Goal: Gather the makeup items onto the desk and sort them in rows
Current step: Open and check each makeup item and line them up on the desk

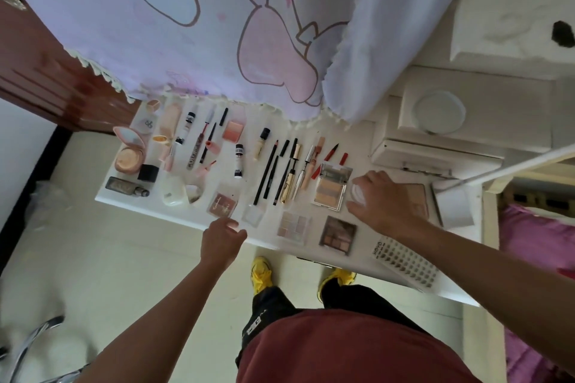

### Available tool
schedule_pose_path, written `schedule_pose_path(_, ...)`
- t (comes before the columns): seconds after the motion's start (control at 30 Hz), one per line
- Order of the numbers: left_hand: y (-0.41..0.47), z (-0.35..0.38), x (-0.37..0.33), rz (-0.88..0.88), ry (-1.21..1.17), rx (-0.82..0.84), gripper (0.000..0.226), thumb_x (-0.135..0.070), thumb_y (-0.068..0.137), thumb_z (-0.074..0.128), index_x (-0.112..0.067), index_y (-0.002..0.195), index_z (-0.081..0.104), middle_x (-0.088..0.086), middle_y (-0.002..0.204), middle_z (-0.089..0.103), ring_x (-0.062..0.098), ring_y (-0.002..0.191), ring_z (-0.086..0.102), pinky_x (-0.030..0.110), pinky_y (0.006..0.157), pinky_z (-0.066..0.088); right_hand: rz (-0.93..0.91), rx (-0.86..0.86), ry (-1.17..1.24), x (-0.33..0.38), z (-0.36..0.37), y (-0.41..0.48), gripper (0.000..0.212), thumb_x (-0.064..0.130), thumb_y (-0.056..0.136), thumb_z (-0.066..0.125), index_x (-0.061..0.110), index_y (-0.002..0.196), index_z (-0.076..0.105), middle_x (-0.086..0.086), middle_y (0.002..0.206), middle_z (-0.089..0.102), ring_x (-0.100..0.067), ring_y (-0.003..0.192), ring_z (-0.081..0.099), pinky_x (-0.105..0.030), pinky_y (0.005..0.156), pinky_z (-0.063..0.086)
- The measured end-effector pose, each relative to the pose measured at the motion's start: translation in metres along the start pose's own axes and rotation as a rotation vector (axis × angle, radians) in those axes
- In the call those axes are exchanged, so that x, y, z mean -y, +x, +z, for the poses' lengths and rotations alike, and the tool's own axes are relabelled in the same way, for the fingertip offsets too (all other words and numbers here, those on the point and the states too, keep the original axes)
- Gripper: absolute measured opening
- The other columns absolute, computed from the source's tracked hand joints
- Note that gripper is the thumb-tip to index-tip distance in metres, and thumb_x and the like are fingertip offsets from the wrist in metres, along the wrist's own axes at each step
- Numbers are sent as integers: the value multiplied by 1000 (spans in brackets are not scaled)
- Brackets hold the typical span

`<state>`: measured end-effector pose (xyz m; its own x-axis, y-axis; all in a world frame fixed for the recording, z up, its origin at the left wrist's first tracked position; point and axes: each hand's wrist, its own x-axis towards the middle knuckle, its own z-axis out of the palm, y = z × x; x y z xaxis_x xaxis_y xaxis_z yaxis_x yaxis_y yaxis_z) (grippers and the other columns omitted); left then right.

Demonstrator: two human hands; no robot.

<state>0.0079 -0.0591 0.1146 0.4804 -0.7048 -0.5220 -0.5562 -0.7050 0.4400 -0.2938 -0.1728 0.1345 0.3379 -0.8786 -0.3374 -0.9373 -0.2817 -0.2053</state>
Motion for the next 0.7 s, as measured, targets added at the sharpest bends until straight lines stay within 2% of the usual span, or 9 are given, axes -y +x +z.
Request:
schedule_pose_path(0.07,12,-11,17,-15,51,-10,34,-22,77,70,-8,109,66,10,102,72,27,98,65,30,81,44,-64,55,8,28,2,-5,51,52,92,51,22,133,51,2,129,52,-17,122,45,-35,85,44)
schedule_pose_path(0.17,28,-23,37,-5,97,6,38,-24,81,69,-8,115,63,6,102,72,26,105,63,30,86,42,-132,143,64,71,13,-5,49,49,94,49,24,137,50,3,138,50,-16,127,44,-34,90,44)
schedule_pose_path(0.3,44,-37,58,30,118,62,35,-25,83,68,-13,115,61,4,97,71,25,108,60,31,91,43,-147,220,84,132,34,6,47,45,94,51,22,135,51,1,134,52,-18,126,46,-36,93,43)
schedule_pose_path(0.4,53,-53,76,60,124,84,28,-24,84,66,-13,110,63,3,102,70,25,107,59,31,90,43,-142,216,85,178,49,26,46,44,94,52,20,134,52,-1,131,53,-21,125,47,-37,94,45)
schedule_pose_path(0.5,60,-73,100,62,121,101,24,-24,83,65,-15,105,65,-1,91,69,24,101,62,28,85,43,-139,190,61,220,63,49,48,44,93,54,18,133,51,-2,129,52,-22,124,46,-39,93,47)
schedule_pose_path(0.7,67,-111,139,98,65,117,23,-20,83,65,-10,104,67,3,84,72,20,90,67,24,79,44,-59,182,-92,268,86,80,63,56,84,60,12,127,45,-8,127,45,-26,118,42,-37,82,47)
